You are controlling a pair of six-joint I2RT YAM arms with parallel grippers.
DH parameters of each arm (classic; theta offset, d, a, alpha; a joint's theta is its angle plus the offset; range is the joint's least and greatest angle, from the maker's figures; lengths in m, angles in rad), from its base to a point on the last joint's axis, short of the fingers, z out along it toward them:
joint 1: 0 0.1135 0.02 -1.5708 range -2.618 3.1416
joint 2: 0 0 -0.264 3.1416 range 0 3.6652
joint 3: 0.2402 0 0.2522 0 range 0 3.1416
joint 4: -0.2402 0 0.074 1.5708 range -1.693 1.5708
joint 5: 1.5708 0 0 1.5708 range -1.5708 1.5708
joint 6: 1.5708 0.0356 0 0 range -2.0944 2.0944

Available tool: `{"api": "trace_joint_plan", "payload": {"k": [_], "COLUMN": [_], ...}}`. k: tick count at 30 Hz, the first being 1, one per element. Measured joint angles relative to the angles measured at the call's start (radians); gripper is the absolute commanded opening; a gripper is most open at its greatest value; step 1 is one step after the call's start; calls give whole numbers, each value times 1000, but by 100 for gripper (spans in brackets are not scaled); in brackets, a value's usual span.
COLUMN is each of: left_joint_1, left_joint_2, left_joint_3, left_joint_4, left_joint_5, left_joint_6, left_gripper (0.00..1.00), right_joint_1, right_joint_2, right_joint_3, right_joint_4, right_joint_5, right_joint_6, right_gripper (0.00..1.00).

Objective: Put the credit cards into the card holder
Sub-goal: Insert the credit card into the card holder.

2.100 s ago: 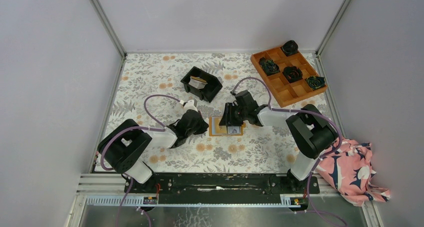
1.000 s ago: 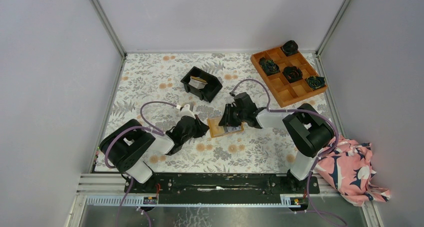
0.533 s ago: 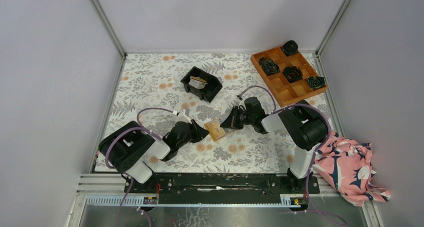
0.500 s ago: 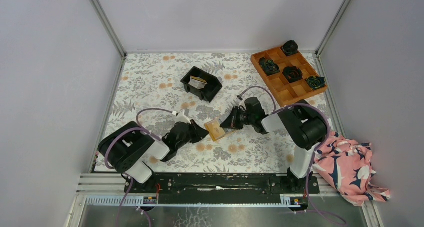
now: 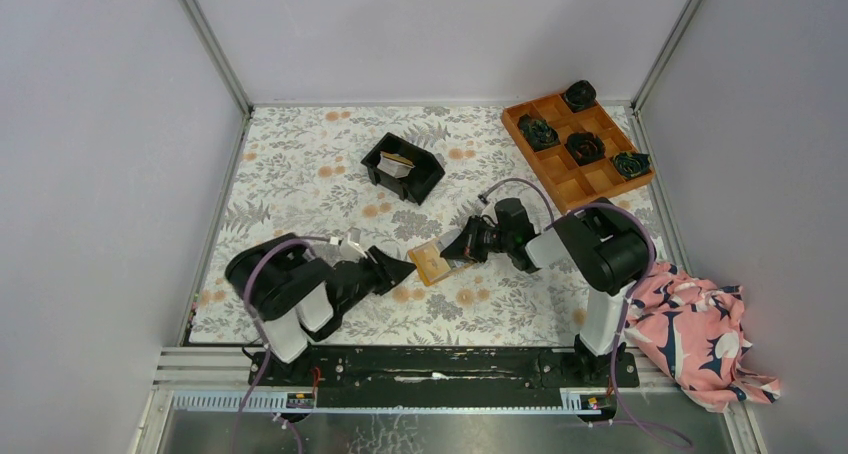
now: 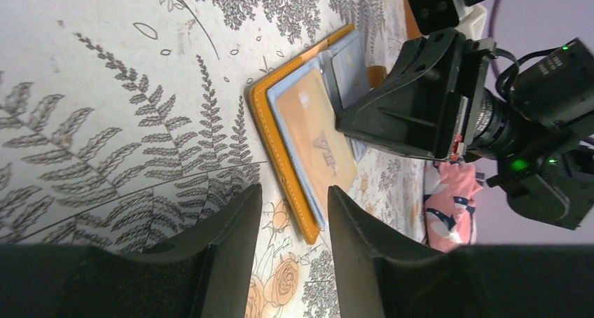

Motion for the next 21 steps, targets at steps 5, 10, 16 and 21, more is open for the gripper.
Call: {"api": "trace_joint_plan", "payload": {"k": [5, 10, 16, 21], "left_joint_1": [9, 12, 11, 11], "left_joint_2": [219, 251, 241, 245], "left_joint_3": [14, 47, 38, 37], "left_joint_4": [251, 253, 251, 251], "left_joint_5": [32, 51, 44, 43], "left_joint_6": [-84, -143, -144, -143], "left_gripper": [56, 56, 57, 57], "right_joint_1": [-8, -17, -18, -19], "right_joint_2": [17, 18, 33, 58], "right_joint_3": [-16, -22, -23, -23], "right_joint_4": [53, 83, 125, 167], "right_joint_5": [-21, -30, -39, -45], "right_joint_6": [55, 95, 137, 176], "right_gripper": [0, 0, 0, 0]}}
